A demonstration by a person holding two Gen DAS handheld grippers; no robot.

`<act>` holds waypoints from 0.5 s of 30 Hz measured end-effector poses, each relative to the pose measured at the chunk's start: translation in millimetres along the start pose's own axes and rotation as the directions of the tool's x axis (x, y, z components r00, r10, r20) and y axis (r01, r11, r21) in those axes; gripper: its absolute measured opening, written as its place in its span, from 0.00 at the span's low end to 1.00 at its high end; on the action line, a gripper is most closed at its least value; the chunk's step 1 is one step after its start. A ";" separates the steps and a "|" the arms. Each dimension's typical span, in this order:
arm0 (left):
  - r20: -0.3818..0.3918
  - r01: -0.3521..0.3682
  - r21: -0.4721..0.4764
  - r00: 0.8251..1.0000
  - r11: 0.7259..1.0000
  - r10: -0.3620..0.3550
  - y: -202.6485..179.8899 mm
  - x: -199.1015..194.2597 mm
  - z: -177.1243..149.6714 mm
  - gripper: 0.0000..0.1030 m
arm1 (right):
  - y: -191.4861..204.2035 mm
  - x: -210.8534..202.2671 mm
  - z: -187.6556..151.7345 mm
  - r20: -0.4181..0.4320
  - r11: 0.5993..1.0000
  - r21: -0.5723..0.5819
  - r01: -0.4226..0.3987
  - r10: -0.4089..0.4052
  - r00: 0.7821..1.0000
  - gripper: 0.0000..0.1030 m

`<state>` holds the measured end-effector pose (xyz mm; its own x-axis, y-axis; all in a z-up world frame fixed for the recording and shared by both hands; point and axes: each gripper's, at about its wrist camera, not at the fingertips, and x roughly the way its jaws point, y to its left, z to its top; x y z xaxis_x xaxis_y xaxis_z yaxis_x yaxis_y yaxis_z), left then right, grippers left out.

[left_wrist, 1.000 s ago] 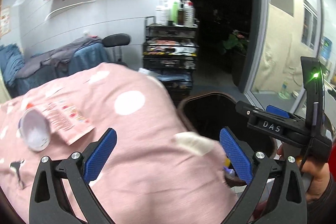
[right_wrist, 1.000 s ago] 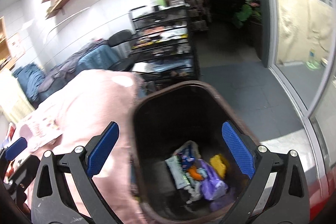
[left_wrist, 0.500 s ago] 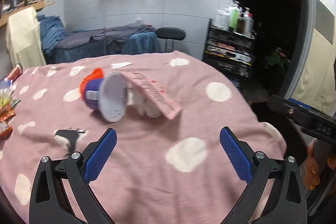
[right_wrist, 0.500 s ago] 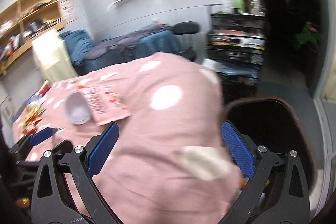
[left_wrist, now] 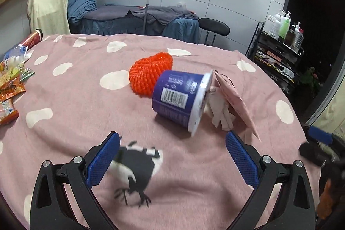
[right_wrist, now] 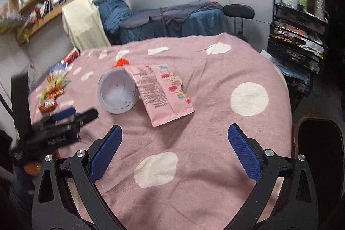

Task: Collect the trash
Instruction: 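Grasp the purple-and-white tub with left tool while right tool grasps pink snack bag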

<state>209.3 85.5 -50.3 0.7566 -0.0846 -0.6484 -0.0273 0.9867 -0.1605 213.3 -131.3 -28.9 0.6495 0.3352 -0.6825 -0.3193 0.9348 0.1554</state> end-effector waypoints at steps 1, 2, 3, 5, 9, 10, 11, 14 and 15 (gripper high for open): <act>-0.007 0.002 0.005 1.000 1.000 -0.002 0.0 4.9 2.6 0.94 | 3.4 5.2 1.2 -0.015 1.000 -0.020 0.012 -0.012 1.000 0.94; -0.016 0.004 0.018 1.000 1.000 -0.004 -1.2 10.5 5.3 0.94 | 7.2 11.0 2.5 -0.028 0.999 -0.043 0.027 -0.028 0.999 0.94; -0.024 -0.001 0.033 1.000 0.999 0.002 -3.8 16.1 7.7 0.94 | 12.1 17.4 4.2 -0.039 0.996 -0.074 0.046 -0.049 0.998 0.94; -0.038 -0.010 0.055 0.999 0.998 0.012 -7.8 23.9 10.4 0.94 | 19.0 28.1 8.0 -0.057 0.992 -0.114 0.059 -0.066 0.996 0.90; -0.052 -0.014 0.052 0.998 0.999 0.017 -7.0 36.2 18.2 0.94 | 27.0 52.1 18.5 -0.107 0.982 -0.177 0.064 -0.084 0.991 0.78; -0.053 -0.014 0.047 0.998 0.999 0.016 -5.5 38.8 20.1 0.93 | 29.3 58.9 20.7 -0.115 0.978 -0.196 0.067 -0.091 0.989 0.76; -0.055 -0.013 0.044 0.998 0.999 0.015 -4.8 40.8 20.9 0.89 | 30.4 64.0 22.0 -0.121 0.976 -0.207 0.068 -0.095 0.988 0.75; -0.082 -0.010 0.031 0.997 0.999 0.012 -2.5 49.0 21.5 0.66 | 37.7 85.6 27.0 -0.158 0.963 -0.259 0.080 -0.124 0.980 0.64; -0.095 -0.007 0.024 0.995 1.000 0.009 -0.4 52.3 21.5 0.59 | 38.4 91.8 28.9 -0.163 0.959 -0.269 0.090 -0.138 0.977 0.55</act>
<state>263.0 83.6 -68.2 0.6905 -0.0882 -0.7179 -0.0173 0.9902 -0.1383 280.6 -61.3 -64.9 0.5659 0.1795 -0.8047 -0.4329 0.8953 -0.1047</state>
